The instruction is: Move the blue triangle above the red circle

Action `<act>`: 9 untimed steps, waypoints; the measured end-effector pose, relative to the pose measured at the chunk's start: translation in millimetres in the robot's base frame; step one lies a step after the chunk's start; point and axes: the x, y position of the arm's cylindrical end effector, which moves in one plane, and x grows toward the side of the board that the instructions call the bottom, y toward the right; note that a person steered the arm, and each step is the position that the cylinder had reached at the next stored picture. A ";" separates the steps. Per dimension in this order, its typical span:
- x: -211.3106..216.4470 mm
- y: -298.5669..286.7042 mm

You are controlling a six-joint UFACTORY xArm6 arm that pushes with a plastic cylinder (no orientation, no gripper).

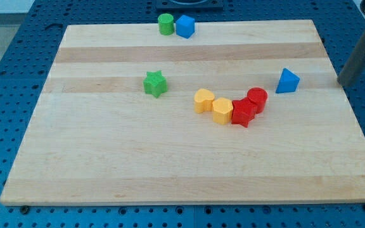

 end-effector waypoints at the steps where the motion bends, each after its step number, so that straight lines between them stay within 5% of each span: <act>1: -5.1 -45.6; 5: 26.1 -79.7; 6: 23.8 -126.8; 9: -70.5 -217.3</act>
